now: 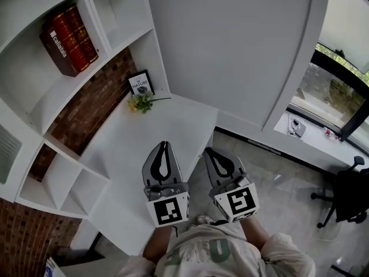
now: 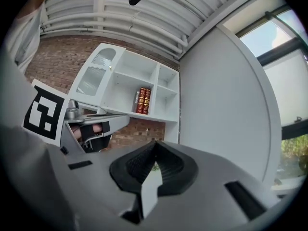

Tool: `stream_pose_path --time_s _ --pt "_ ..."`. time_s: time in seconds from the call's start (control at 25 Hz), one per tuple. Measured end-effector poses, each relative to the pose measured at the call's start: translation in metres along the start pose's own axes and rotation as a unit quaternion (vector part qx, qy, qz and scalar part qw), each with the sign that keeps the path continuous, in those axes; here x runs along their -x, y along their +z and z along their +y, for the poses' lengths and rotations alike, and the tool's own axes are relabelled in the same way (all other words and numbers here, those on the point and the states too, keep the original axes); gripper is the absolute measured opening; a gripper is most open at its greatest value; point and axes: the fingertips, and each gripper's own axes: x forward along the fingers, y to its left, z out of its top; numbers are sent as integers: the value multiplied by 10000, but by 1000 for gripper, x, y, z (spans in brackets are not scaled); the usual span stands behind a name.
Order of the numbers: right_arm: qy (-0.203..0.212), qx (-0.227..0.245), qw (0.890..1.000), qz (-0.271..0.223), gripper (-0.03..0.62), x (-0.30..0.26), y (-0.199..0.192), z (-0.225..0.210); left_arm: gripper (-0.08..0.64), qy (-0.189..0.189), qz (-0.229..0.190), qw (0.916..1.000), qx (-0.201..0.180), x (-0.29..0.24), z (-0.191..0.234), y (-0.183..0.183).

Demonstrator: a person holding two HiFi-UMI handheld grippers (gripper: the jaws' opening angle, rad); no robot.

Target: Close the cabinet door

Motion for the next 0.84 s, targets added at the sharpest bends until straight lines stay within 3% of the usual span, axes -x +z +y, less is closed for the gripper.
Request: stream_pose_path --time_s 0.84 --pt "79 -38 9999 75 17 -23 -7 7 26 -171 343 9992 118 -4 -3 -28"
